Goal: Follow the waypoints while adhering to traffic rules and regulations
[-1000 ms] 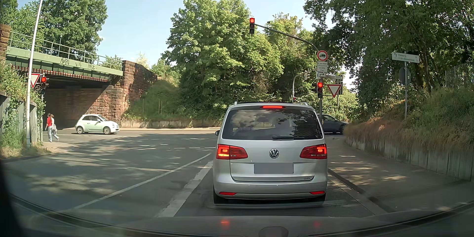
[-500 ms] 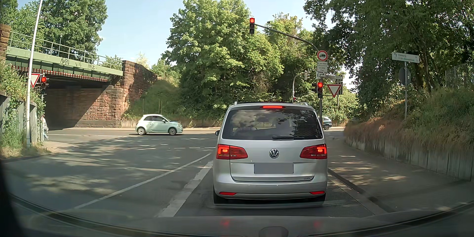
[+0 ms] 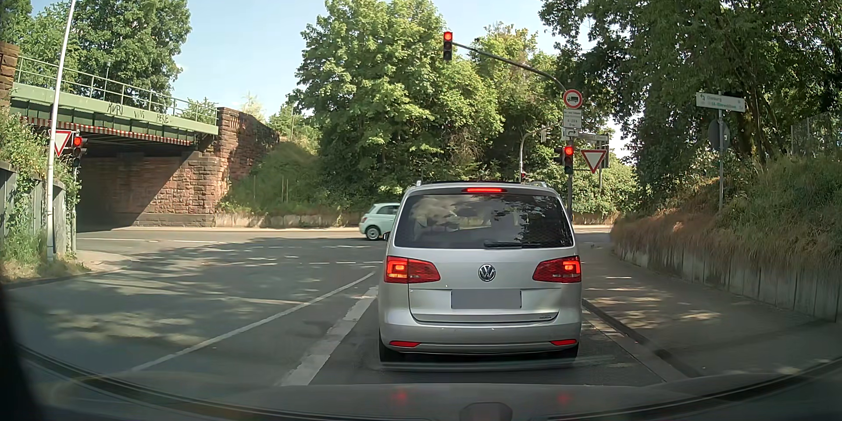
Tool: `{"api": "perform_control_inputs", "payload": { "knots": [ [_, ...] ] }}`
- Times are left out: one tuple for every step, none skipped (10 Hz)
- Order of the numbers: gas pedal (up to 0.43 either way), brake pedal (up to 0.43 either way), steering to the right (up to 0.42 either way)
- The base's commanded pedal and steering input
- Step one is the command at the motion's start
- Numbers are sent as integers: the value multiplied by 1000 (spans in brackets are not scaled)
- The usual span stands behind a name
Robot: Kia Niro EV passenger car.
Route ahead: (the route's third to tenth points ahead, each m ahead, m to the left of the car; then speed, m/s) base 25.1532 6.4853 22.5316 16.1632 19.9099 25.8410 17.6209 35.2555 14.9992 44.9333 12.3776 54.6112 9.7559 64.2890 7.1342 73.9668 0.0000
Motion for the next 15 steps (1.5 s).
{"api": "perform_control_inputs", "payload": {
  "knots": [
    [0, 207, 5],
    [0, 207, 5],
    [0, 207, 5],
    [0, 207, 5],
    [0, 207, 5],
    [0, 207, 5],
    [0, 207, 5],
    [0, 207, 5],
    [0, 207, 5],
    [0, 207, 5],
    [0, 207, 5],
    [0, 207, 5],
    [0, 207, 5],
    [0, 207, 5],
    [0, 207, 5]
  ]
}}
